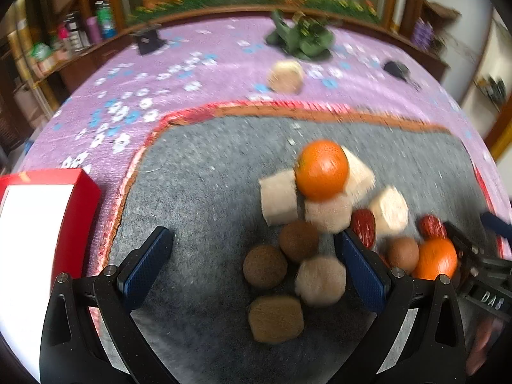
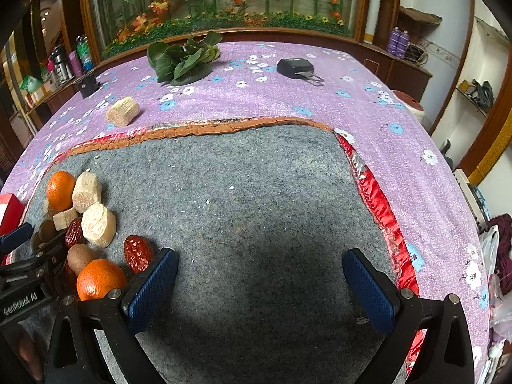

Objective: Organize fruits
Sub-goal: 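Grasp an orange with the left tool while the right tool grasps another orange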

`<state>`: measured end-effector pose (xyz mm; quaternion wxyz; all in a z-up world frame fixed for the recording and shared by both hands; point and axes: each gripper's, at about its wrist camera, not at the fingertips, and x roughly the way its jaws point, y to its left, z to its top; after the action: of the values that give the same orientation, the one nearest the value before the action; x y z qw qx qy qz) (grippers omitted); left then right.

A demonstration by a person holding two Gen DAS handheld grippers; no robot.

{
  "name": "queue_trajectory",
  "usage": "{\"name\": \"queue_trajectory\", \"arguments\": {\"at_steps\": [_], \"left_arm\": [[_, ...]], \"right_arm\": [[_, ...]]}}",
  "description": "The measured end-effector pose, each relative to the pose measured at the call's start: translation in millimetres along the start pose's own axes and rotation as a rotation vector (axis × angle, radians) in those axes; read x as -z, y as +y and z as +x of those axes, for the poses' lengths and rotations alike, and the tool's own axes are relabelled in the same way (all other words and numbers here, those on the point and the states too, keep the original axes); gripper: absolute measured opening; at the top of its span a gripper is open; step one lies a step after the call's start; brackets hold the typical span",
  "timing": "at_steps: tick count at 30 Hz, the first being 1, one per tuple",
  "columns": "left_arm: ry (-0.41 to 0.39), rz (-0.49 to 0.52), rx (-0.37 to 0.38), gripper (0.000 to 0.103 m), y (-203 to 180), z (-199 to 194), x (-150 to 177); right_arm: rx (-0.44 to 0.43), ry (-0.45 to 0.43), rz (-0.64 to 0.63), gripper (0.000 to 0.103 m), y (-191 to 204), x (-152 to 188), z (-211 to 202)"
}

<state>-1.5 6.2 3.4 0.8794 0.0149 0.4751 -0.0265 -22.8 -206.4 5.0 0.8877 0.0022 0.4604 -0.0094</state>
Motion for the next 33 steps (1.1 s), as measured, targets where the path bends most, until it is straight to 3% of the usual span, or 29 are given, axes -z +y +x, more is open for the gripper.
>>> {"name": "queue_trajectory", "arguments": {"at_steps": [2, 6, 9, 11, 13, 14, 15, 17, 21, 27, 30, 31, 33], "left_arm": [[-0.013, -0.003, 0.025, 0.102, 7, -20, 9], [-0.174, 0.066, -0.020, 0.102, 23, -88, 40], [-0.230, 0.087, 0.005, 0.102, 38, -121, 62], [-0.257, 0.074, 0.030, 0.102, 50, -133, 76], [-0.306, 0.084, 0.001, 0.102, 57, -141, 86], [-0.353, 0.086, -0.020, 0.102, 57, -144, 93], [-0.347, 0.088, -0.036, 0.102, 58, -147, 92], [-0.336, 0.073, -0.035, 0.102, 61, -149, 91], [-0.334, 0.054, -0.034, 0.102, 63, -153, 83], [-0.347, 0.074, -0.043, 0.102, 52, -148, 67], [-0.347, 0.091, -0.056, 0.102, 45, -141, 51], [-0.348, 0.095, -0.058, 0.102, 43, -139, 45], [-0.351, 0.105, -0.052, 0.102, 39, -134, 36]], "right_arm": [[-0.053, 0.025, -0.040, 0.099, -3, 0, -5], [-0.161, -0.089, -0.079, 0.097, -19, 14, -44], [-0.215, -0.177, -0.137, 0.097, -19, 27, -67], [-0.309, -0.212, -0.139, 0.097, -14, 34, -80], [-0.395, -0.203, -0.152, 0.097, 2, 40, -84], [-0.381, -0.169, -0.181, 0.096, 12, 36, -77], [-0.398, -0.131, -0.178, 0.094, 17, 36, -74], [-0.430, -0.075, -0.169, 0.079, 25, 38, -69], [-0.395, 0.012, -0.167, 0.062, 43, 29, -40], [-0.397, 0.020, -0.100, 0.057, 47, 16, -24], [-0.386, 0.013, -0.131, 0.043, 55, 11, -21], [-0.380, 0.004, -0.151, 0.034, 57, 11, -21], [-0.410, 0.001, -0.162, 0.034, 54, 11, -21]]}}
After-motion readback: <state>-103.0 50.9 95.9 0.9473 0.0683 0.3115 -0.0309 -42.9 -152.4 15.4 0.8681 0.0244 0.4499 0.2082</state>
